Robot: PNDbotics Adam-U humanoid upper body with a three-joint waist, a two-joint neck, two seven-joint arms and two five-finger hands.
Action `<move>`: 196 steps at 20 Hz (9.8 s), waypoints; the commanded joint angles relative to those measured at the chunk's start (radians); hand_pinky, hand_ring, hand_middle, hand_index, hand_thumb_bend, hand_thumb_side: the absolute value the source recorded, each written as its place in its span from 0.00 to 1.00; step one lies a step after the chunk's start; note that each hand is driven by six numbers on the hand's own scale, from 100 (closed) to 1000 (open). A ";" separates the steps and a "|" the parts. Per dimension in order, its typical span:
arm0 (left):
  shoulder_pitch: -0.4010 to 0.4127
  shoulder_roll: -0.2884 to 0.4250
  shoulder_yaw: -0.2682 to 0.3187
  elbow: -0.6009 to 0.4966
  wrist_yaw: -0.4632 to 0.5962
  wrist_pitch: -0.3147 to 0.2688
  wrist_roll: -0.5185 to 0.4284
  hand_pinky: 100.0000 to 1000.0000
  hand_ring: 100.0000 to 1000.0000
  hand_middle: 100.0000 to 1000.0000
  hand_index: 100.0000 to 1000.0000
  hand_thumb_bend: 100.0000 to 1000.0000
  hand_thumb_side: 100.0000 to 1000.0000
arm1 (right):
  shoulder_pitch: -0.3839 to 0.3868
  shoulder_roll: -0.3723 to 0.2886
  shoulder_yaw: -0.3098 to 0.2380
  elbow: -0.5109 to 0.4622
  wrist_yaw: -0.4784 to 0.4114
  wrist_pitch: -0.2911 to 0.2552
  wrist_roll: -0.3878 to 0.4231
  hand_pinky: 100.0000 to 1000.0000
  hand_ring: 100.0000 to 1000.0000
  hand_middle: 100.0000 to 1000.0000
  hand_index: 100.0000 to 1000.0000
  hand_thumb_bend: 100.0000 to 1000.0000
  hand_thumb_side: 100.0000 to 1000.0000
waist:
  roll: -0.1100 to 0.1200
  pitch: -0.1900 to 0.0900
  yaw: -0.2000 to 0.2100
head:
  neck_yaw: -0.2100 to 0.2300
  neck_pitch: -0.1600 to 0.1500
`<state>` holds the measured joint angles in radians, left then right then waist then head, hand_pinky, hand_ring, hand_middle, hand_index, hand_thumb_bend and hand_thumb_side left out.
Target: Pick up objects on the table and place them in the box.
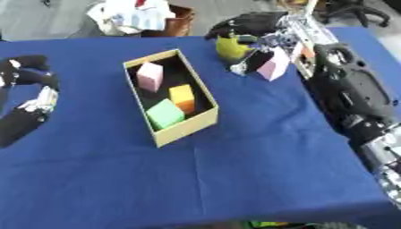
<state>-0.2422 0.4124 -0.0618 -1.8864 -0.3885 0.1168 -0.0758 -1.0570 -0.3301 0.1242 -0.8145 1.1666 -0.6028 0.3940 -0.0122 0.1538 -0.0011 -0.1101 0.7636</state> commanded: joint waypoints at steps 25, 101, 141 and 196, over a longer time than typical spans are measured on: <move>-0.009 0.018 0.012 -0.014 -0.006 0.000 0.002 0.77 0.64 0.67 0.81 0.05 0.57 | 0.001 -0.045 -0.122 0.238 0.178 0.174 -0.166 0.92 1.00 0.95 0.98 0.00 0.39 | -0.005 -0.012 0.011 | -0.020 -0.019; -0.007 0.016 0.016 -0.018 -0.004 0.004 0.011 0.78 0.63 0.66 0.82 0.01 0.58 | 0.036 -0.063 -0.132 0.213 -0.250 0.294 -0.291 0.28 0.33 0.60 0.75 0.00 0.11 | 0.006 -0.005 0.004 | -0.042 -0.030; -0.025 0.009 0.007 -0.023 0.008 0.001 0.007 0.78 0.63 0.66 0.82 0.00 0.58 | -0.032 0.152 0.143 -0.139 -0.316 -0.140 0.207 1.00 1.00 1.00 1.00 0.00 0.39 | 0.007 -0.001 0.043 | -0.082 -0.037; -0.042 0.007 -0.003 -0.028 0.006 -0.006 -0.006 0.78 0.63 0.66 0.82 0.00 0.59 | -0.026 -0.007 -0.174 0.346 -0.054 0.492 -0.404 0.74 0.66 0.58 0.75 0.00 0.09 | 0.023 0.027 0.089 | -0.124 -0.076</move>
<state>-0.2690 0.4112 -0.0693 -1.8986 -0.3844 0.1123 -0.0803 -1.0727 -0.3154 -0.0485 -0.4584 1.0932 -0.1159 0.0075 -0.0070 0.1847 0.0888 -0.2312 0.7010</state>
